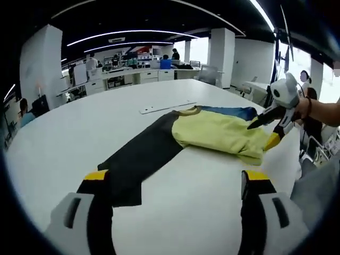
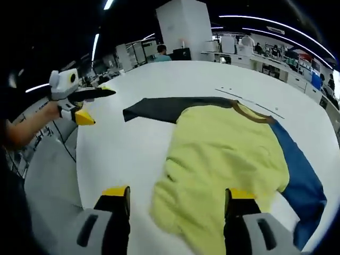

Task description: Fold the garment on the visible template until the final outline fits inside the template.

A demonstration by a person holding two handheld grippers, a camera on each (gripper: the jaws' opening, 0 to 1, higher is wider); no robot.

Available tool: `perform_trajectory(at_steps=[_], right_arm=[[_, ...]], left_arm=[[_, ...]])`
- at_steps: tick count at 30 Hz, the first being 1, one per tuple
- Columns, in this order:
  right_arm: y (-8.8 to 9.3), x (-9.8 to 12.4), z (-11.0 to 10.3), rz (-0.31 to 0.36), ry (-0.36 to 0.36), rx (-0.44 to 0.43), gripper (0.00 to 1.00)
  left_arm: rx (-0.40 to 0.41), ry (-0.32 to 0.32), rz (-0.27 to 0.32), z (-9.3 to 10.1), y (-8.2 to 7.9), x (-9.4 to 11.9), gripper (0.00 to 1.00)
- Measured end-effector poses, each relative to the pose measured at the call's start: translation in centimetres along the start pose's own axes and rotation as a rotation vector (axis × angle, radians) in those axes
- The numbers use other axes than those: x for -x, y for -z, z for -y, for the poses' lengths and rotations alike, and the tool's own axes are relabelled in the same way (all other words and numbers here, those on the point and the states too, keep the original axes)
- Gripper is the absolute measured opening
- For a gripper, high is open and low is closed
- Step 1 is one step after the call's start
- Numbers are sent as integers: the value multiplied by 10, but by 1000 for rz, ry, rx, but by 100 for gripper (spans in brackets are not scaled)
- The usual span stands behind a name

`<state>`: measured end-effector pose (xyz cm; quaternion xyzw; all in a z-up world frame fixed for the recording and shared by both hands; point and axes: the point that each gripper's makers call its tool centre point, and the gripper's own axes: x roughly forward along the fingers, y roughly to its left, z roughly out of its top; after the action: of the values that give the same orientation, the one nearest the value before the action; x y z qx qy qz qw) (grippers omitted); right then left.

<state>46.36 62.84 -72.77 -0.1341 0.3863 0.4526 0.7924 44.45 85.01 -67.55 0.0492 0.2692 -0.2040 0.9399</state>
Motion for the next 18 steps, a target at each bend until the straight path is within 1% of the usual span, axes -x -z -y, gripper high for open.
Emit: perform_trajectory(at_steps=[5, 8, 11, 13, 15, 18], right_arm=[[-1, -10, -7, -1, 40, 72, 54], [0, -19, -12, -11, 44, 102, 47], [2, -24, -13, -30, 54, 140, 44], [4, -28, -14, -40, 52, 137, 41], [6, -31, -14, -49, 39, 115, 35], [10, -34, -13, -68, 43, 117, 28]], left_arm=[[-6, 23, -12, 11, 7, 3, 98], [-6, 35, -15, 17, 9, 3, 97], [-5, 44, -12, 20, 9, 2, 97], [-8, 47, -13, 21, 11, 2, 97], [-11, 50, -21, 23, 13, 2, 97], [-11, 59, -26, 26, 15, 2, 96]])
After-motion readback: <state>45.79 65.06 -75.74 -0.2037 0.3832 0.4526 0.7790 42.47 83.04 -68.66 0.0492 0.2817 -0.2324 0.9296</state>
